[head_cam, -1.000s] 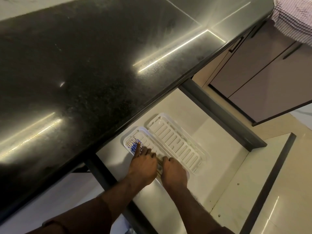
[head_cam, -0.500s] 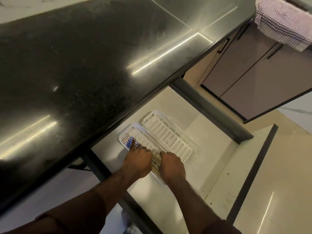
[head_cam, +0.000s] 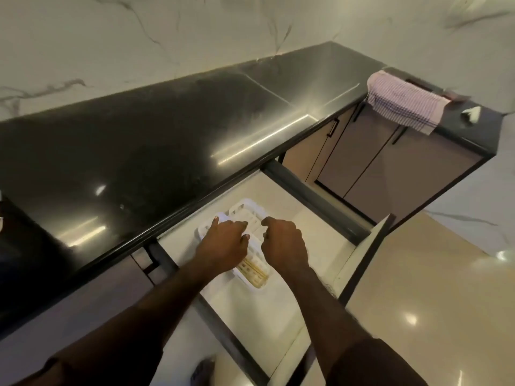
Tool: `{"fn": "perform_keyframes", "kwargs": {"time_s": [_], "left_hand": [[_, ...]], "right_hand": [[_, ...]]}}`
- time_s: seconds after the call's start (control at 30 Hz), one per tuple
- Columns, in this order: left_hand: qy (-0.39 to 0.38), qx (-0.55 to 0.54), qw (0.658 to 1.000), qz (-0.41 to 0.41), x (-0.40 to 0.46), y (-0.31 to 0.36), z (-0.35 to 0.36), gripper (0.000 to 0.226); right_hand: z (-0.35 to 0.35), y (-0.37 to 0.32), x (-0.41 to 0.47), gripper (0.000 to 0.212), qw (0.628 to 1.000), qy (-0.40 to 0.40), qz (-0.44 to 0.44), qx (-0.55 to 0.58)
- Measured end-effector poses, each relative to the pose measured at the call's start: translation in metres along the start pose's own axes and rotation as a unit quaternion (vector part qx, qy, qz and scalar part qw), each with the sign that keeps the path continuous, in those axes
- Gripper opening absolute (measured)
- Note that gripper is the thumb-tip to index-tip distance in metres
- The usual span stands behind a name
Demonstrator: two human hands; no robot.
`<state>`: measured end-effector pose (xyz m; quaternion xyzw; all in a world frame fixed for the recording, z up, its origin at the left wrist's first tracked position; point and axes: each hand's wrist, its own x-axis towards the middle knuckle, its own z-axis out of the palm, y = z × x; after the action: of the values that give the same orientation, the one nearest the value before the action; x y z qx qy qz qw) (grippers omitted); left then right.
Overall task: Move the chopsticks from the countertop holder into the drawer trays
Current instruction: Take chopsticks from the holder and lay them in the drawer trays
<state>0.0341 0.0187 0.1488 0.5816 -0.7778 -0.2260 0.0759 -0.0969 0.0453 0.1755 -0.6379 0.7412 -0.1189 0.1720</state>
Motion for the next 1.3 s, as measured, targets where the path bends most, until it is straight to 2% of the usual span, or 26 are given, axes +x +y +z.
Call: {"fn": "perform_keyframes", "kwargs": {"time_s": [0.23, 0.37, 0.57, 0.77, 0.93, 1.07, 1.2, 1.3], "left_hand": [[0.165, -0.15, 0.975, -0.016, -0.068, -0.005, -0.089, 0.042], [0.267, -0.161, 0.95, -0.029, -0.094, -0.04, -0.14, 0.038], [0.349, -0.157, 0.922, -0.06, -0.124, -0.121, -0.201, 0.037], [0.363, -0.165, 0.915, -0.062, -0.147, -0.217, -0.248, 0.034], [0.424, -0.175, 0.885, -0.077, -0.158, -0.281, -0.268, 0.031], [0.448, -0.24, 0.853, -0.116, -0.16, -0.323, -0.262, 0.038], [0.423, -0.331, 0.826, -0.172, -0.157, -0.349, -0.252, 0.046], [0.413, -0.359, 0.817, -0.179, -0.155, -0.359, -0.247, 0.046]], "right_hand": [[-0.069, -0.082, -0.038, 0.034, 0.99, 0.081, -0.097, 0.067], [-0.084, -0.146, -0.044, 0.033, 0.975, 0.12, -0.161, 0.097], [-0.055, -0.243, -0.038, 0.031, 0.956, 0.126, -0.251, 0.085], [0.003, -0.346, -0.033, 0.03, 0.949, 0.11, -0.276, 0.104], [0.049, -0.41, -0.034, 0.032, 0.948, 0.065, -0.281, 0.133], [0.083, -0.435, -0.035, 0.035, 0.95, 0.017, -0.277, 0.141], [0.107, -0.445, -0.036, 0.031, 0.953, -0.014, -0.271, 0.136], [0.118, -0.446, -0.036, 0.031, 0.956, -0.026, -0.264, 0.126]]}}
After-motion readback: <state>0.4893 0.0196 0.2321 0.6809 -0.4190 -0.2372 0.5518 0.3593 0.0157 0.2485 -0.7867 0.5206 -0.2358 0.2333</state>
